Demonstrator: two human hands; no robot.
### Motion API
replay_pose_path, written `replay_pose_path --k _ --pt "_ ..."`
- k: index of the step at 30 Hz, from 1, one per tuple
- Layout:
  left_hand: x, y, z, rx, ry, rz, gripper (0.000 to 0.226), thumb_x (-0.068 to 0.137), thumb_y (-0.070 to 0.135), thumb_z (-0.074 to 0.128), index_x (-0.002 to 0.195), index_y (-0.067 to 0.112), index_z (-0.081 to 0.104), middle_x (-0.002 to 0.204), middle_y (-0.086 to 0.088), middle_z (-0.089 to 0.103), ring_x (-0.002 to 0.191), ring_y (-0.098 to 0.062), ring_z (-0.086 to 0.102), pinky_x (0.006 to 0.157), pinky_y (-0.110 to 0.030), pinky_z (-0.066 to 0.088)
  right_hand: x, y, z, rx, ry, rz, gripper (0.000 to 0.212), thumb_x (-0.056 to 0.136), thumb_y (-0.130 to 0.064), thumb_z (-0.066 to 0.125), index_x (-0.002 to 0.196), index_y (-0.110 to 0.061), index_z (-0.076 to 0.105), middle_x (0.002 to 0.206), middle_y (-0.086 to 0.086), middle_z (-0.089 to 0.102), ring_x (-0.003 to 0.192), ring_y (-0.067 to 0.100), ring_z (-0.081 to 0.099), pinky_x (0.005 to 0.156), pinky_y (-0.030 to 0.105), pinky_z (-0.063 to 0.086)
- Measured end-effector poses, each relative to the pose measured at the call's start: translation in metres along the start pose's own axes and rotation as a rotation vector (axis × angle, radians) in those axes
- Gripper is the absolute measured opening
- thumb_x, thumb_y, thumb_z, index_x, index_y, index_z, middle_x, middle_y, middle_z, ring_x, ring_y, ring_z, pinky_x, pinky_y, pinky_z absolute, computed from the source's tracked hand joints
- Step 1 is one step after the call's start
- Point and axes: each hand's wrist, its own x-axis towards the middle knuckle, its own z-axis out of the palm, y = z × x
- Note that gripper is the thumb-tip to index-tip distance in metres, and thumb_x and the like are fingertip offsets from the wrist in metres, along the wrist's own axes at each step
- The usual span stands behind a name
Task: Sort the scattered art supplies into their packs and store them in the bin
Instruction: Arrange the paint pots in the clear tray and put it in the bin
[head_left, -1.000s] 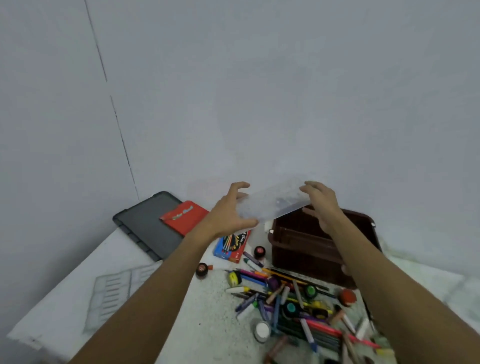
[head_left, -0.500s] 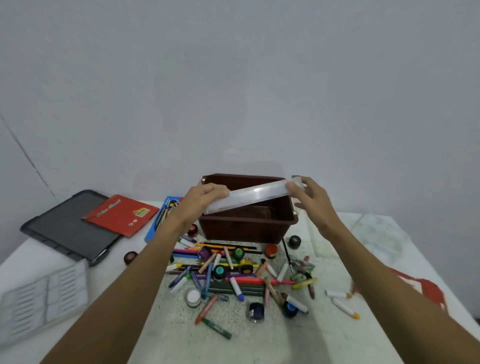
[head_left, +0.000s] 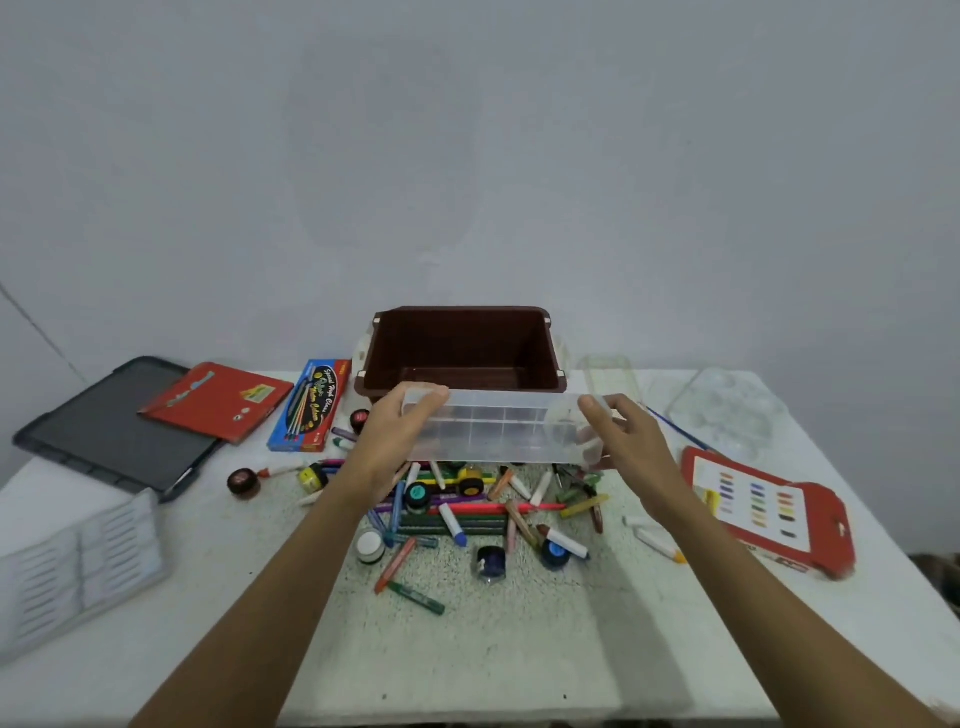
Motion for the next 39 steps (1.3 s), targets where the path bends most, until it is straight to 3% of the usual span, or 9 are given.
replay_pose_path --k 6,9,13,15,20,26,30,34,39 --pt "-0.027 -0.032 -0.006 0.071 0.021 -0.142 0.034 0.095 0.047 0.057 0.104 0.016 0.067 0.102 -0.002 0.071 0.099 -0.02 0.066 0.084 -0.036 0.051 -0.033 0.028 -0.004 -0.114 -0.09 0.028 0.027 0.092 -0.046 0.06 0.096 -0.02 0.068 0.089 0.004 0.072 0.077 0.028 0.07 0.06 0.046 0.06" --pt "-0.043 -0.044 -0.001 0.152 0.019 -0.209 0.034 0.094 0.048 0.056 0.095 0.014 0.065 0.095 -0.005 0.069 0.088 -0.022 0.067 0.075 -0.034 0.049 -0.053 0.049 -0.002 -0.242 -0.038 -0.011 0.018 0.096 -0.038 0.058 0.092 -0.025 0.069 0.094 -0.003 0.068 0.079 0.018 0.067 0.048 0.029 0.056" --pt "-0.059 -0.055 0.002 0.255 0.049 -0.263 0.041 0.095 0.049 0.056 0.096 0.008 0.062 0.093 -0.005 0.066 0.076 -0.018 0.065 0.052 -0.028 0.054 -0.082 0.063 0.001 -0.282 -0.017 0.008 0.007 0.098 -0.028 0.057 0.096 -0.027 0.064 0.091 -0.004 0.065 0.062 0.012 0.067 0.044 0.032 0.055" --pt "-0.068 -0.062 0.0 0.292 0.049 -0.228 0.036 0.094 0.046 0.058 0.096 0.011 0.061 0.09 -0.003 0.066 0.069 -0.014 0.065 0.046 -0.021 0.051 -0.093 0.066 -0.001 -0.288 -0.038 0.012 0.011 0.098 -0.026 0.057 0.108 -0.027 0.058 0.087 -0.001 0.063 0.057 0.018 0.067 0.042 0.035 0.055" --pt "-0.095 -0.099 -0.012 0.41 0.047 -0.074 0.02 0.088 0.044 0.066 0.091 0.026 0.058 0.092 0.006 0.065 0.073 -0.007 0.064 0.059 -0.028 0.057 -0.115 0.074 -0.002 -0.3 -0.125 0.053 0.015 0.096 -0.03 0.059 0.109 -0.026 0.054 0.082 0.004 0.063 0.041 0.023 0.063 0.044 0.043 0.054" --pt "-0.12 -0.134 -0.015 0.53 0.069 0.015 0.019 0.087 0.037 0.07 0.078 0.025 0.059 0.078 0.008 0.065 0.077 -0.008 0.06 0.065 -0.023 0.044 -0.132 0.09 0.002 -0.34 -0.216 0.047 0.013 0.097 -0.029 0.058 0.107 -0.021 0.053 0.078 0.004 0.062 0.039 0.018 0.062 0.04 0.029 0.048" --pt "-0.13 -0.152 -0.02 0.661 0.064 0.11 0.029 0.085 0.059 0.056 0.079 0.031 0.057 0.077 0.015 0.061 0.075 -0.004 0.058 0.059 -0.017 0.039 -0.135 0.115 0.009 -0.482 -0.217 -0.064 0.007 0.096 -0.037 0.055 0.096 -0.03 0.052 0.055 0.001 0.055 0.046 0.011 0.056 0.049 0.034 0.045" --pt "-0.131 -0.165 -0.02 0.788 0.122 0.223 0.031 0.088 0.056 0.051 0.08 0.028 0.06 0.081 0.02 0.053 0.077 -0.001 0.051 0.061 -0.015 0.037 -0.132 0.13 0.014 -0.509 -0.209 -0.073 0.009 0.097 -0.033 0.057 0.09 -0.029 0.053 0.053 0.006 0.055 0.049 0.017 0.053 0.049 0.036 0.042" --pt "-0.127 -0.167 -0.021 0.8 0.145 0.237 0.031 0.088 0.054 0.051 0.079 0.027 0.062 0.079 0.021 0.051 0.074 0.003 0.046 0.059 -0.013 0.033 -0.128 0.134 0.016 -0.552 -0.193 -0.07 0.011 0.096 -0.033 0.059 0.087 -0.028 0.055 0.051 0.005 0.055 0.05 0.016 0.051 0.045 0.021 0.028"
